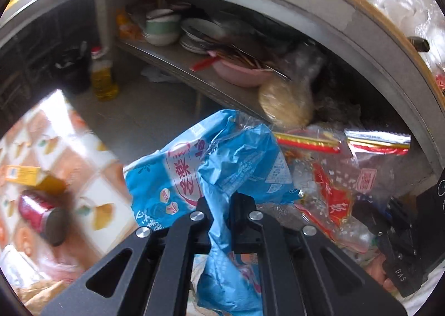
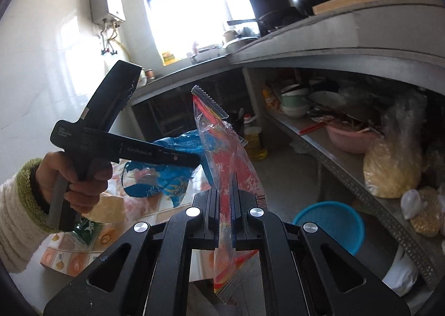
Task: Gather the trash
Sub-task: 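Carry the blue wrapper and plastic bag toward the blue wastebasket with both grippers, then open both grippers over the blue wastebasket to drop the wrapper and bag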
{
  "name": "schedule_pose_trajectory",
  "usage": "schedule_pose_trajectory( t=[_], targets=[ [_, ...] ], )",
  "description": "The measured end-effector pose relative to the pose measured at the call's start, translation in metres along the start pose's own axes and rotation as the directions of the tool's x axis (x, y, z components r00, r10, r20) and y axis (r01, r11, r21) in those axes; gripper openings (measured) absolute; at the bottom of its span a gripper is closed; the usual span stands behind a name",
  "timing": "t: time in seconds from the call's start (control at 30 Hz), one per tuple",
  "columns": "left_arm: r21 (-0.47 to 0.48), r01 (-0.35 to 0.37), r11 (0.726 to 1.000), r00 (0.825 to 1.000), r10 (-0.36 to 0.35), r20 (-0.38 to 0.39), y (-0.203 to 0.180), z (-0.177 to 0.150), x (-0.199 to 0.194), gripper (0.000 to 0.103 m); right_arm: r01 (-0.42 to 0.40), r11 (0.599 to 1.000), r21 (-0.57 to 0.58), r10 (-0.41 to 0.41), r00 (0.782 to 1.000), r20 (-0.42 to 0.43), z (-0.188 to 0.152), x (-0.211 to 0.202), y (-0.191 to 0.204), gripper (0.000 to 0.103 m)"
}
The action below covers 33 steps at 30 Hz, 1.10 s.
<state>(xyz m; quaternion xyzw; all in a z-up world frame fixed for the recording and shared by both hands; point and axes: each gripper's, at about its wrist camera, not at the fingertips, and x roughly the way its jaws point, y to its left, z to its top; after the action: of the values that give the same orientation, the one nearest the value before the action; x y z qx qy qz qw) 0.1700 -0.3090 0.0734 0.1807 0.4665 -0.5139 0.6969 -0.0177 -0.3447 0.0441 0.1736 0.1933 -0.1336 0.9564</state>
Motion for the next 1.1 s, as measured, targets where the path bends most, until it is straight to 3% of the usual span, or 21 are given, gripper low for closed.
schedule_pose_trajectory(
  t=[0.1,0.23,0.4,0.53,0.7,0.8,0.87,0.93,1.03,1.1],
  targets=[
    [0.001,0.042,0.999,0.997,-0.042,-0.066,-0.021,0.012,0.043,0.003,0.067,0.995,0.070,-0.066,0.998,-0.019,-0.007,0.003,-0.033,0.004],
    [-0.028,0.082,0.996,0.979,-0.086,-0.183,-0.041,0.025,0.110,0.003,0.151,0.973,0.174,-0.138,0.987,-0.085,-0.025,0.022,-0.079,0.004],
    [-0.186,0.059,0.981,0.930,-0.122,-0.347,-0.030,0.028,0.202,0.003,0.261,0.930,0.261,-0.208,0.955,-0.214,-0.057,0.067,-0.135,0.004],
    [-0.319,-0.003,0.948,0.880,-0.149,-0.450,-0.010,0.028,0.280,0.003,0.316,0.896,0.313,-0.216,0.925,-0.314,-0.083,0.107,-0.175,0.004],
    [-0.473,-0.052,0.880,0.844,-0.214,-0.492,0.015,0.029,0.349,0.003,0.375,0.853,0.362,-0.225,0.891,-0.394,-0.106,0.158,-0.216,0.004],
    [-0.544,-0.102,0.833,0.844,-0.217,-0.491,0.032,0.033,0.380,0.007,0.405,0.835,0.371,-0.235,0.874,-0.425,-0.110,0.191,-0.238,0.005],
    [-0.584,-0.121,0.803,0.848,-0.222,-0.481,0.043,0.033,0.393,0.018,0.418,0.834,0.359,-0.245,0.864,-0.439,-0.114,0.212,-0.249,0.005],
    [-0.622,-0.123,0.773,0.854,-0.237,-0.463,0.053,0.030,0.401,0.039,0.426,0.835,0.347,-0.247,0.855,-0.456,-0.122,0.236,-0.261,0.009],
    [-0.639,-0.128,0.758,0.858,-0.238,-0.454,0.058,0.028,0.405,0.049,0.444,0.820,0.363,-0.239,0.840,-0.487,-0.135,0.257,-0.277,0.012],
    [-0.659,-0.100,0.745,0.859,-0.270,-0.435,0.060,0.028,0.405,0.050,0.452,0.809,0.376,-0.238,0.837,-0.493,-0.142,0.261,-0.286,0.021]
  ],
)
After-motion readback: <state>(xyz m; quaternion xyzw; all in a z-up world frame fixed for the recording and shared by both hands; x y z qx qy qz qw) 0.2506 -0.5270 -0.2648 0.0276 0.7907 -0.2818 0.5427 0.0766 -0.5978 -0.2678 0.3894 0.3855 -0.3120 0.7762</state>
